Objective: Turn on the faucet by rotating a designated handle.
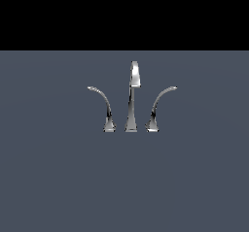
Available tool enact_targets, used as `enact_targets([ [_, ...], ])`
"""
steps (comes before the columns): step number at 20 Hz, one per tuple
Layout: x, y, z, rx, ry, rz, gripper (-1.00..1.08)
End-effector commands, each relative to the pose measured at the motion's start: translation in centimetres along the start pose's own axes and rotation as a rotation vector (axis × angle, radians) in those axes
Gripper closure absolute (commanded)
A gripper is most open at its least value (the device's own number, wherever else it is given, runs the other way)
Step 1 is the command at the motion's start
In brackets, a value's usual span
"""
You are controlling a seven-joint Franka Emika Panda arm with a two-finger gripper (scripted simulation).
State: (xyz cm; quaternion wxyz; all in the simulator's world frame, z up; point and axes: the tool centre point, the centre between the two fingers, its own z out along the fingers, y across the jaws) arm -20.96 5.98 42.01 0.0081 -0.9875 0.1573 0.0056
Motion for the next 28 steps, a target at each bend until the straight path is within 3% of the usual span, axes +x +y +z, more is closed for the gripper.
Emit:
enact_targets([
  [1,0.5,-1.1,1.1,0.001,0.001,0.056,1.08],
  [28,9.3,-9.9,12.6,0.007,0.006,0.622,1.08],
])
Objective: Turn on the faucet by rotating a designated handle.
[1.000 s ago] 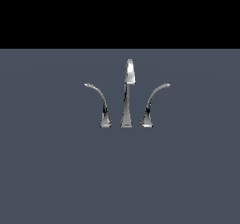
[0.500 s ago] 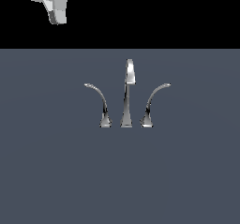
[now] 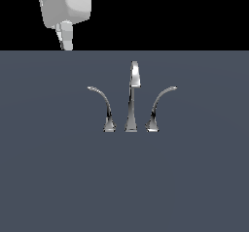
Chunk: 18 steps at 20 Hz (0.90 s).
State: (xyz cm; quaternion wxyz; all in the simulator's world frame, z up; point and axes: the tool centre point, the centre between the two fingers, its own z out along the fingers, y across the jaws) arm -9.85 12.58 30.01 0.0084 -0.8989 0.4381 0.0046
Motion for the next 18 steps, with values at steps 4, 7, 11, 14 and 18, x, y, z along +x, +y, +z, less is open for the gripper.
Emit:
enact_targets([
  [4,1.2,-2.1,2.2,0.001,0.002,0.109,1.08],
  [7,2.0,-3.2,3.3,0.001,0.003,0.166,1.08],
  [11,3.1,-4.5,4.9,0.001,0.005,0.243,1.08],
  [14,4.0,-5.5,6.1,0.0,0.007,0.303,1.08],
  [18,5.5,-6.7,7.8,-0.001,0.01,0.386,1.08],
])
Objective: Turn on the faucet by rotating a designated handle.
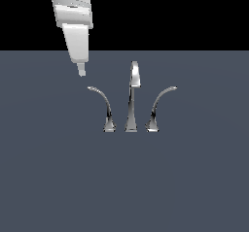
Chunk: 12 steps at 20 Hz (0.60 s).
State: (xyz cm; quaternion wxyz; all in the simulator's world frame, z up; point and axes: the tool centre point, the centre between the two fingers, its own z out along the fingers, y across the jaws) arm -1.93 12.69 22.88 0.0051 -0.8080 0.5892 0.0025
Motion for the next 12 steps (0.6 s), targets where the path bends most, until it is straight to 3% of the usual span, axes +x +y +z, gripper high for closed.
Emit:
enact_targets([
  [1,0.6,-1.1,1.1,0.0,0.003,0.054,1.08],
  [12,3.4,-4.4,4.8,-0.003,0.011,0.243,1.08],
])
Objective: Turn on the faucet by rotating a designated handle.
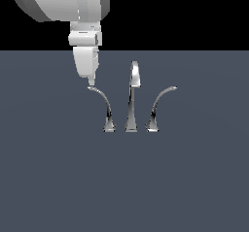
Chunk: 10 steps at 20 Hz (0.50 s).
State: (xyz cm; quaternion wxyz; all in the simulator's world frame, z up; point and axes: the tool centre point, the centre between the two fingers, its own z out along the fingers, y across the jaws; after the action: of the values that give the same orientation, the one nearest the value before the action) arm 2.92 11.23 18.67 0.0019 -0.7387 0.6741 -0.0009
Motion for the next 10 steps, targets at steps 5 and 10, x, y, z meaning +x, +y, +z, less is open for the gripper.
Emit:
enact_targets([
  [5,0.95,-1.25,1.45,-0.004,0.003,0.069,1.08],
  [10,1.13,-1.5,1.63,-0.004,0.002,0.082,1.08],
])
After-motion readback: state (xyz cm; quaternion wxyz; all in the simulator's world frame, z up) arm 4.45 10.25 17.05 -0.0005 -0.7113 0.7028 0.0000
